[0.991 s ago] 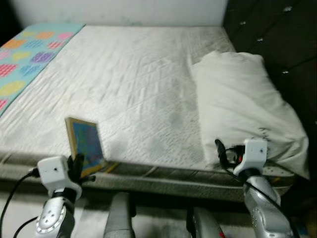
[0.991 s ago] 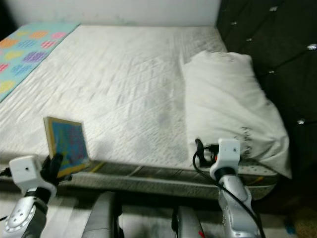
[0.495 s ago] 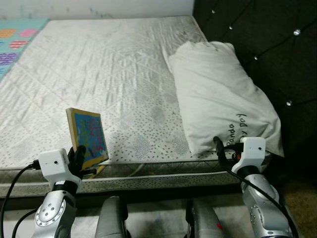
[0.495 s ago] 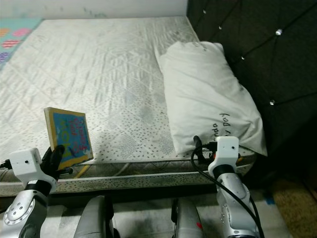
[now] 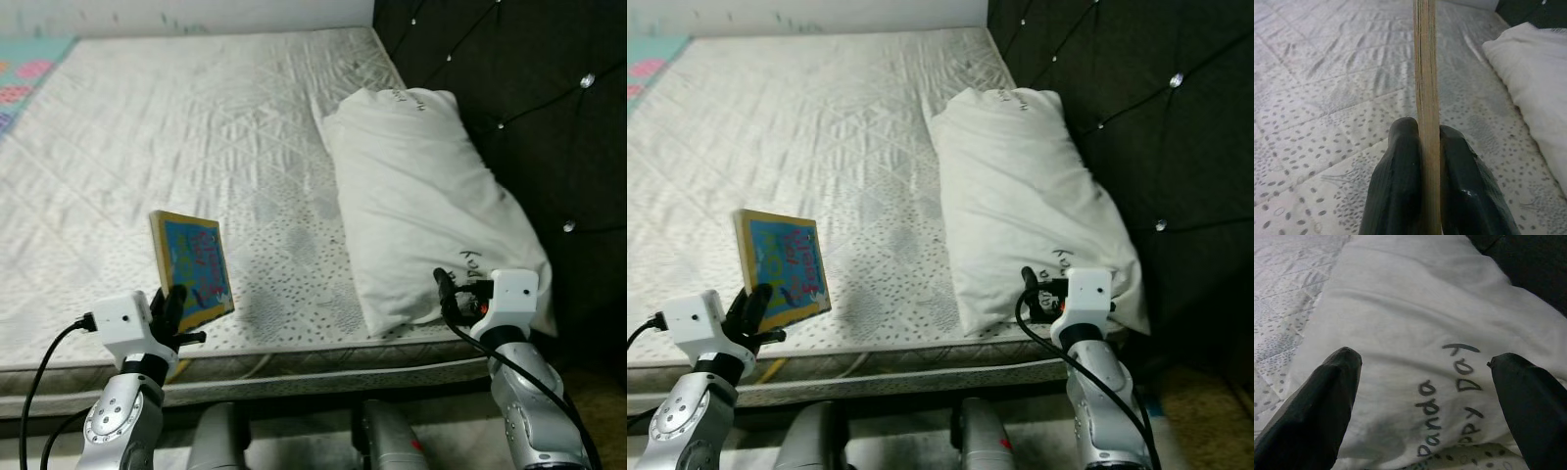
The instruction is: Clean up the room
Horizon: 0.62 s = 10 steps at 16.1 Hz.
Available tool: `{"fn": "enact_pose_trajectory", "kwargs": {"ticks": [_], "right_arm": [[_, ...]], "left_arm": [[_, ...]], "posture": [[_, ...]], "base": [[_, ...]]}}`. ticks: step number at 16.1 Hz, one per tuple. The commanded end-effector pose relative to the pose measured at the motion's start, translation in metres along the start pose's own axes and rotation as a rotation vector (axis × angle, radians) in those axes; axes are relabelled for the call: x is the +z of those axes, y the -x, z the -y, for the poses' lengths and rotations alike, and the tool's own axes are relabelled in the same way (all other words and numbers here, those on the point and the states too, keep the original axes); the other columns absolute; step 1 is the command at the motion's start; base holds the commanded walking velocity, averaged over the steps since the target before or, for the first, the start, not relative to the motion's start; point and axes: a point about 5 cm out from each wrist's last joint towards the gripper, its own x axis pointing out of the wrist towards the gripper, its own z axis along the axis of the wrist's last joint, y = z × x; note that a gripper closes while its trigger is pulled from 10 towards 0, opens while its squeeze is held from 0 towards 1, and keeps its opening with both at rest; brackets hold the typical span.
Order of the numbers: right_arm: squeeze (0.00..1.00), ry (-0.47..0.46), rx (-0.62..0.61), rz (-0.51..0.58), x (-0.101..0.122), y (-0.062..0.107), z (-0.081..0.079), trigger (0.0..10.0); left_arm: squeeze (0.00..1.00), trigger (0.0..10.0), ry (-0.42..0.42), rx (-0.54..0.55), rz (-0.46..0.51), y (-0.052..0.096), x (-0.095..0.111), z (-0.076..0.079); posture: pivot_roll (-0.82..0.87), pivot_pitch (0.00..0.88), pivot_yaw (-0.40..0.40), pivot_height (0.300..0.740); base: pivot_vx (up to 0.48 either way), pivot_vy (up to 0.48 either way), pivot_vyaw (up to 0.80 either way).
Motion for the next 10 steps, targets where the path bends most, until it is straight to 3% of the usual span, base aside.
{"fn": "enact_pose_trajectory", "kwargs": {"ticks": [1,4,6,10], "right_arm": [[0.00,-0.004,0.018,-0.003,-0.001,0.000,-0.005,10.0],[0.00,-0.002,0.014,-0.002,-0.001,0.000,-0.004,10.0],[0.00,0.005,0.011,-0.001,-0.001,0.001,-0.001,10.0],[0.00,0.023,0.028,0.005,0.006,0.006,0.010,10.0]], "left_arm": [[0.00,10.0,-0.013,0.036,0.033,0.003,0.008,-0.009],[0.00,10.0,-0.002,0.043,0.030,0.002,0.007,-0.008],[0.00,10.0,0.062,0.022,0.012,0.000,0.004,-0.004],[0.00,10.0,0.218,-0.043,0.012,-0.026,0.005,0.002]], "posture": [[-0.13,0.131,0.004,0.613],[-0.13,0.135,0.002,0.613],[-0.14,0.138,-0.005,0.613],[-0.19,0.160,-0.030,0.613]], "base": [[0.000,0.000,0.00],[0.000,0.000,0.00],[0.000,0.000,0.00],[0.000,0.000,0.00]]}}
